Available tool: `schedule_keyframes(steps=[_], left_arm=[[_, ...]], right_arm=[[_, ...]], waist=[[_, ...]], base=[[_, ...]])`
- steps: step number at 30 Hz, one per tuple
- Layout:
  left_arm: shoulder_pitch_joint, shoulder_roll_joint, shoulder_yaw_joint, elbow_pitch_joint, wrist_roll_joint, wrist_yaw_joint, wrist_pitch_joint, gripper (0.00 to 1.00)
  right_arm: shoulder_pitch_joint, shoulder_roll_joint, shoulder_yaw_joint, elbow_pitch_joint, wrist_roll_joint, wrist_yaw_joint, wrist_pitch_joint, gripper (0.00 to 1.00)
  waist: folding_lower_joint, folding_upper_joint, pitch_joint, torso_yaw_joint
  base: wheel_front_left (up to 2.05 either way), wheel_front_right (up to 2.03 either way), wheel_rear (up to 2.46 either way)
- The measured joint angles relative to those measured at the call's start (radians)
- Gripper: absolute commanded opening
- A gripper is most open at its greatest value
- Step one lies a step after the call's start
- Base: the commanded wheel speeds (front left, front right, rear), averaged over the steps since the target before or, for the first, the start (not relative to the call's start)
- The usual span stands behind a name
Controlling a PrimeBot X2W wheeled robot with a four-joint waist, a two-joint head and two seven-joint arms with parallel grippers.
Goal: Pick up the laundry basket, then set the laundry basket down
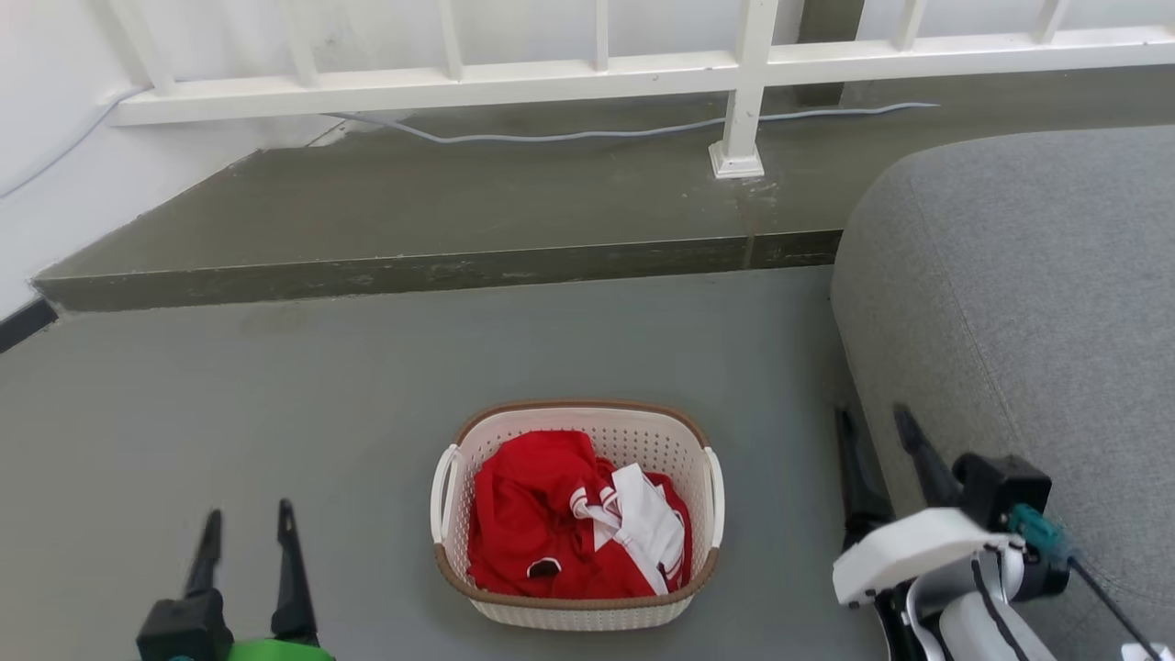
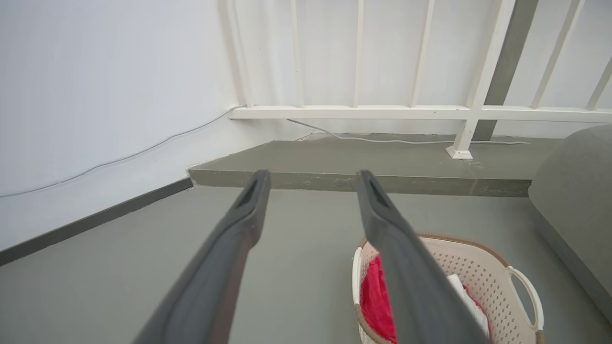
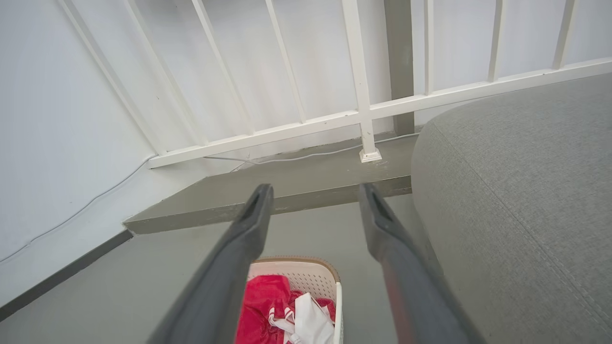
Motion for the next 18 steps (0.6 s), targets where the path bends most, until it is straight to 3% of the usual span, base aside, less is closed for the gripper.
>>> schedule_keyframes(steps=[12,18], left_arm=[[0.008,-0.021,-0.012,0.067,-0.049,-0.011,0.007,0.0],[0.008,-0.021,-0.012,0.066,-0.144,-0.022,0.018,0.0]], right_arm=[[0.053,0.003,-0.003,0.052,0.049,0.012,0.006,0.0],[0.053,0.004,-0.019,0.044,0.141,0.028,0.021,0.0]], waist=[[0.0,0.0,0.001,0.003],[0.0,0.0,0.002,0.006]], base=[[0.0,0.0,0.0],[0.0,0.0,0.0]])
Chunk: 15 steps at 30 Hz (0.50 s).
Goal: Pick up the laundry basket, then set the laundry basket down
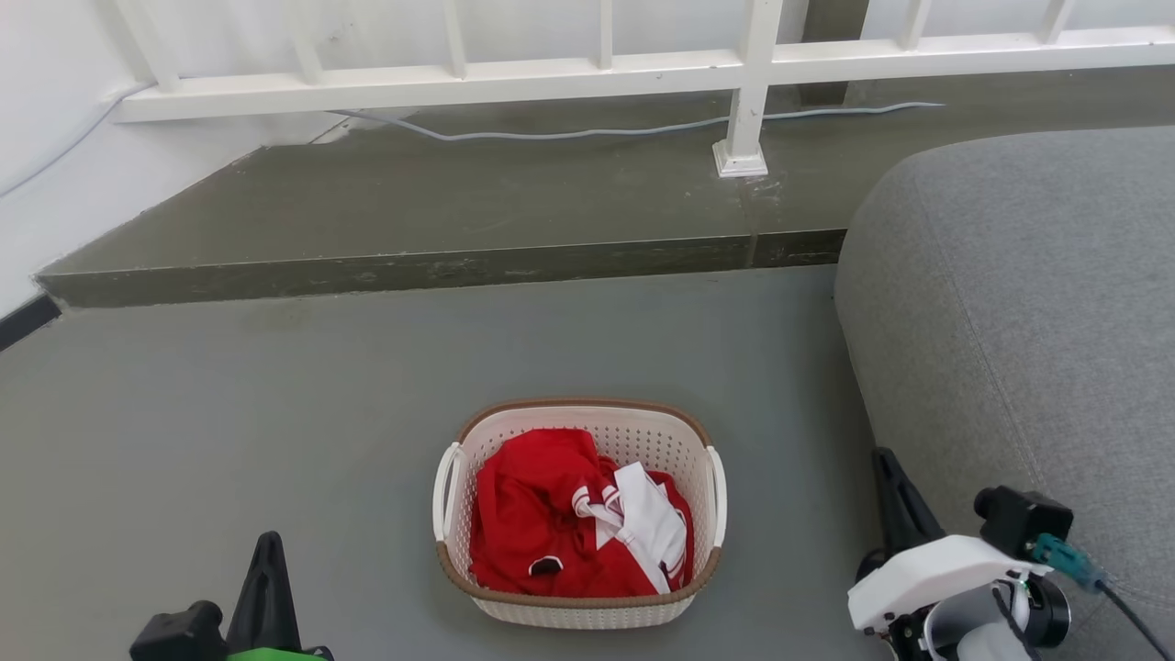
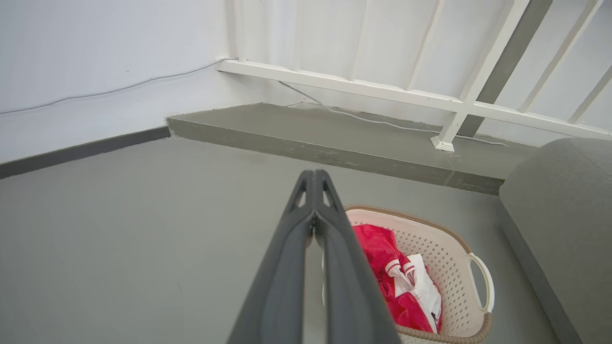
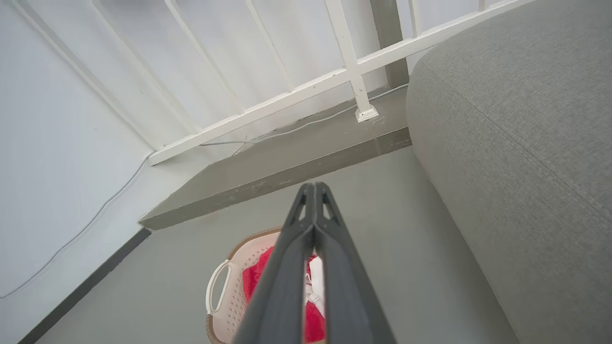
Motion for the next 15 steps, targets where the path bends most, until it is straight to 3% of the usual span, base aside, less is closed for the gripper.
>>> schedule_keyframes(steps=[15], left_arm=[[-0.007,-0.002,0.024,0.009,-0.253,-0.037,0.059,0.0]], right_arm=[[-0.001,0.002,-0.064,-0.008,0.208,0.027,0.056,0.0]], waist=[[0.0,0.0,0.003,0.006]], base=[[0.0,0.0,0.0]])
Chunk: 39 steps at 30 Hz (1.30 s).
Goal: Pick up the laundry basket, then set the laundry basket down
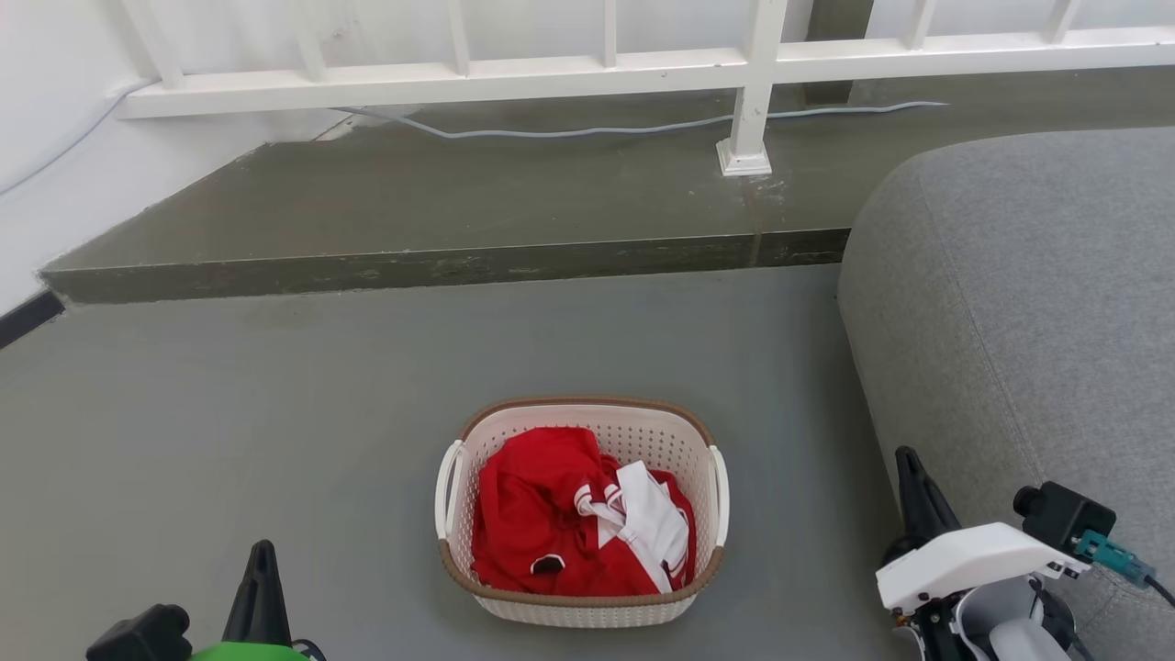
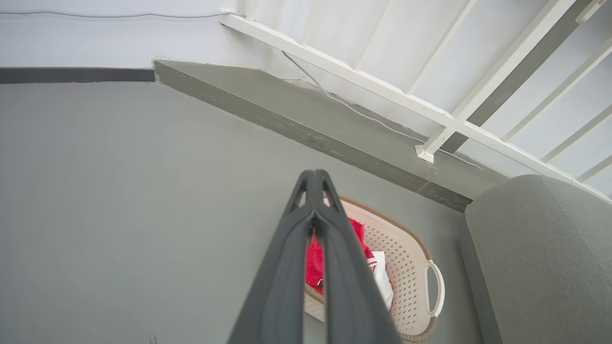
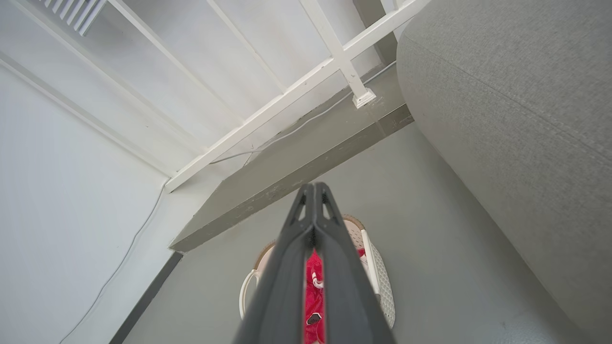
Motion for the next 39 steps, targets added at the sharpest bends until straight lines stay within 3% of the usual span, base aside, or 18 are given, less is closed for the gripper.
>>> schedule_keyframes(steps=[39], left_arm=[[-0.101,0.01,0.056,0.068,-0.531,-0.084,0.123,0.0]], right_arm=[[-0.042,-0.007,-0.136,0.003,0.483,0.095,0.121,0.0]], waist=[[0.0,0.0,0.005,0.015]], base=[[0.0,0.0,0.0]])
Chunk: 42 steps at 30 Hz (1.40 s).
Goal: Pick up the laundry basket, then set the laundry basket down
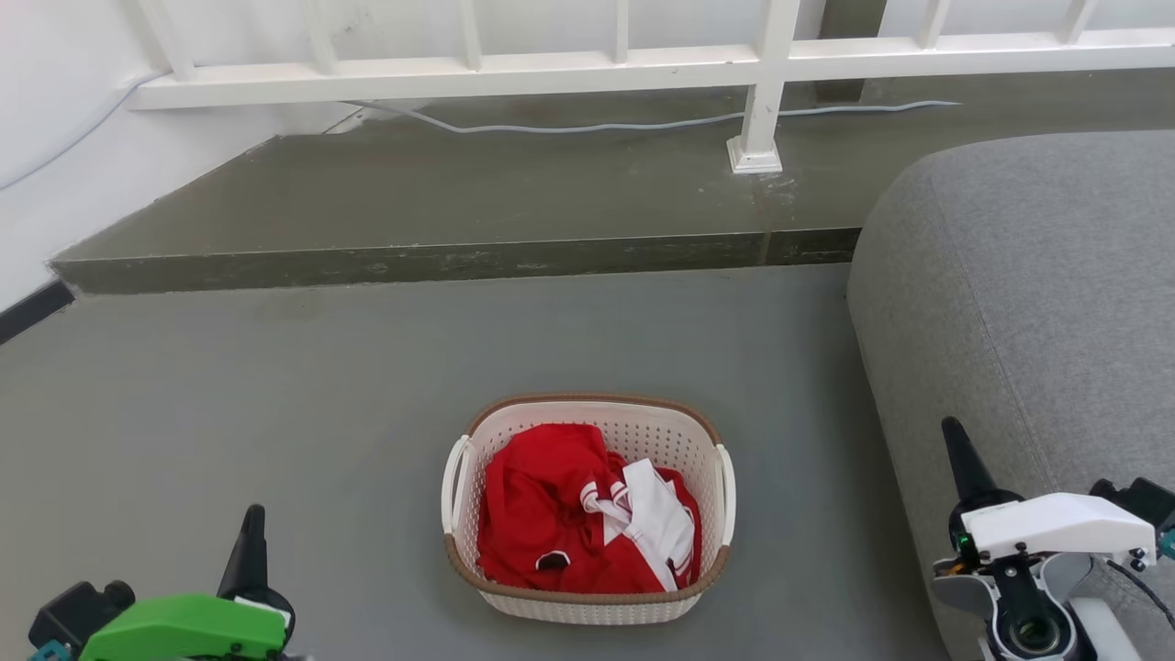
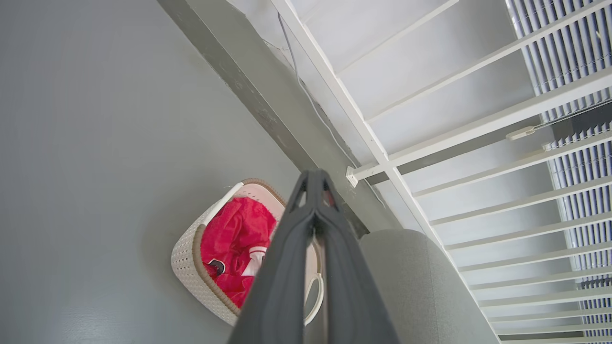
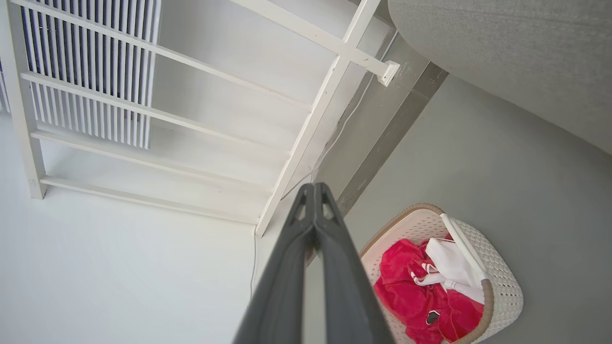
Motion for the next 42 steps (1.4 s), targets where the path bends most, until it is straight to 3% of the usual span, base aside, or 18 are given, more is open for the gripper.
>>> schedule_keyframes(steps=[36,42], left_arm=[[-0.106,0.007,0.046,0.071,-0.504,-0.095,0.107,0.0],[-0.111,0.008,0.051,0.075,-0.525,-0.1,0.114,0.0]], right_arm=[[-0.051,-0.008,-0.128,0.014,0.452,0.09,0.111,0.0],[-0.06,-0.008,-0.133,0.016,0.467,0.09,0.114,0.0]], waist=[[0.0,0.0,0.004,0.014],[0.0,0.0,0.004,0.014]], base=[[0.0,0.0,0.0],[0.0,0.0,0.0]])
